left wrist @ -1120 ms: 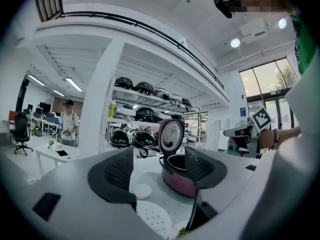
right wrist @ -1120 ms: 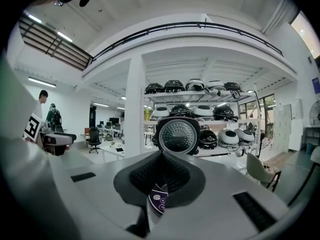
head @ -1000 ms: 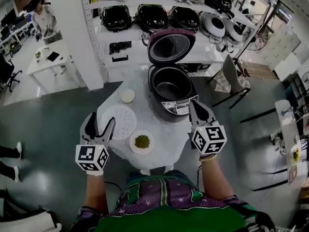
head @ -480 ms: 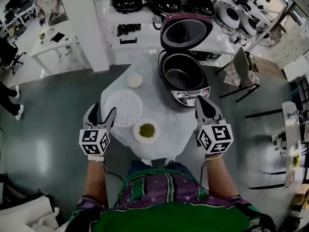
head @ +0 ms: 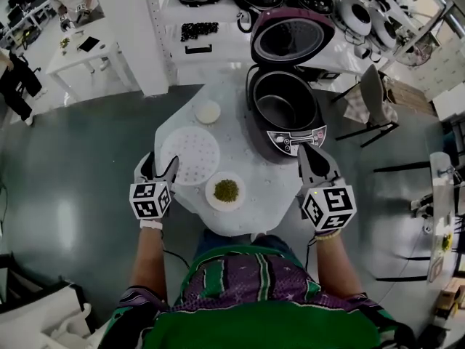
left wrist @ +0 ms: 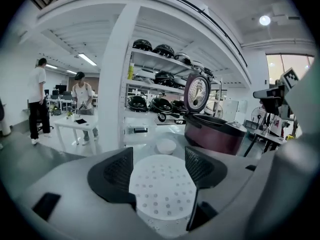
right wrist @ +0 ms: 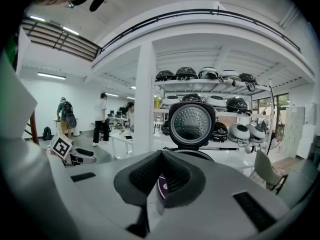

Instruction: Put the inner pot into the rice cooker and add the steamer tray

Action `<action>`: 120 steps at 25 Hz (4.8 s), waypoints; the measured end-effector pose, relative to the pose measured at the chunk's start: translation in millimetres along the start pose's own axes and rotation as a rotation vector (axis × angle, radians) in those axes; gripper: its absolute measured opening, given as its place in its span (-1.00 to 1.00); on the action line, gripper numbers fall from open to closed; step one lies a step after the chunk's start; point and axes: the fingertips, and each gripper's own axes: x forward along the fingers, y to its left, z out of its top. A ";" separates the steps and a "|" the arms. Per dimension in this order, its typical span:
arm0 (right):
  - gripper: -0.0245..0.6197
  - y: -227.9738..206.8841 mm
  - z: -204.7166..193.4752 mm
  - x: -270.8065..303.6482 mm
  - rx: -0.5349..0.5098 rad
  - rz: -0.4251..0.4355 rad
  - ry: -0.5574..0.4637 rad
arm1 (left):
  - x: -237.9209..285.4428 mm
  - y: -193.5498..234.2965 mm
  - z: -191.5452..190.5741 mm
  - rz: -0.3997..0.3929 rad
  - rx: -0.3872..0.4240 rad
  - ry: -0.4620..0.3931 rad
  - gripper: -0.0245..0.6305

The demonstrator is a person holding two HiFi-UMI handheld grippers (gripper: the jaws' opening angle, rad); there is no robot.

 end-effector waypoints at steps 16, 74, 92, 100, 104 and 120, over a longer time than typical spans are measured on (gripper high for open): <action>-0.90 -9.9 -14.1 23.5 0.021 -0.012 0.014 | 62.6 46.0 -74.6 0.071 -0.120 0.135 0.07; -0.90 44.2 -5.2 10.7 -0.030 0.139 0.045 | -18.8 69.3 -56.9 0.307 -0.446 0.024 -0.81; -0.90 29.3 18.8 7.6 -0.052 0.244 -0.018 | -43.3 -4.6 44.2 0.242 -0.469 -0.132 -0.81; -0.90 -47.0 5.7 -5.8 -0.017 0.242 -0.011 | 10.0 -81.5 94.3 0.174 -0.452 -0.143 -0.81; -0.90 -77.5 5.2 -9.5 0.002 0.241 -0.018 | 31.3 -113.5 124.5 0.141 -0.455 -0.159 -0.81; -0.90 -163.2 17.4 -34.0 0.045 0.174 -0.069 | 124.2 -195.9 191.3 0.067 -0.355 -0.115 -0.81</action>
